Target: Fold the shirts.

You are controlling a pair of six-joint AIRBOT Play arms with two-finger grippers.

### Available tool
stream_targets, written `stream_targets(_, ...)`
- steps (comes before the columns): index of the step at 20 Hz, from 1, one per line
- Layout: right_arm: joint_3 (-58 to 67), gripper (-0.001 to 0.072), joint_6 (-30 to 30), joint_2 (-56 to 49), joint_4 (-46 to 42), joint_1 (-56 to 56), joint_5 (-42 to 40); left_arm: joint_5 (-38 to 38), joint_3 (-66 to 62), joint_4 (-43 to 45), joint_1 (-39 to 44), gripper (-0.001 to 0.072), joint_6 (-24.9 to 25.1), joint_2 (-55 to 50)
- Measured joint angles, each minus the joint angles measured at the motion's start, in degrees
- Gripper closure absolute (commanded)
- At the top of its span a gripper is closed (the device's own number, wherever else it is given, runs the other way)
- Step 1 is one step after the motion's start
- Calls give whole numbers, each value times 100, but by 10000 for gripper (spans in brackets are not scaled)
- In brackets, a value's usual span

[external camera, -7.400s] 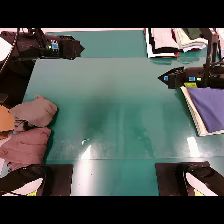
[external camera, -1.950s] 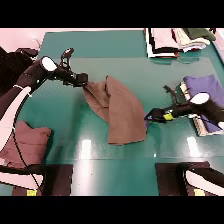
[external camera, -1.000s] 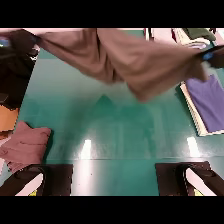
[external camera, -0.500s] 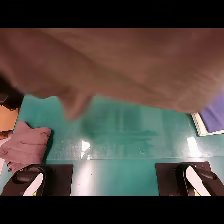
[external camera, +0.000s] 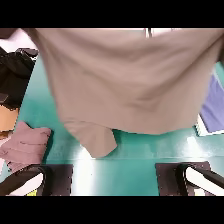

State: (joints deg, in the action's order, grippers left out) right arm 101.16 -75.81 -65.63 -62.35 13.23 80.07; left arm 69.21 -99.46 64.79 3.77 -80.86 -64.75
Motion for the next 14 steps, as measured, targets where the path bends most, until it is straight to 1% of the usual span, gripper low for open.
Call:
stream_targets(3,-581,692,-103,-922,-330,-529,-166,190,0,-11,-2,676,42,-1386)
stream_targets(4,-710,686,-160,-1224,-391,-682,-284,192,-7,-11,-7,553,39,-1797)
stream_targets(5,-791,528,-229,-1499,-452,-804,-369,223,-4,11,-26,229,-11,-2151)
stream_targets(6,-820,311,-299,-1762,-494,-892,-446,232,-4,44,-66,162,-96,-2396)
stream_targets(8,-713,312,-391,-2124,-555,-990,-516,291,-9,72,-201,168,-260,-2677)
stream_targets(9,-625,334,-426,-2236,-562,-1023,-481,380,-9,76,-302,168,-310,-2726)
stream_targets(10,-529,333,-452,-2280,-568,-1029,-413,470,7,107,-402,168,-328,-2715)
stream_targets(12,-501,334,-474,-2192,-608,-1025,-256,638,286,280,-597,168,-352,-2511)
stream_targets(14,-713,333,-474,-1849,-599,-1025,-168,614,999,411,-715,168,-350,-2087)
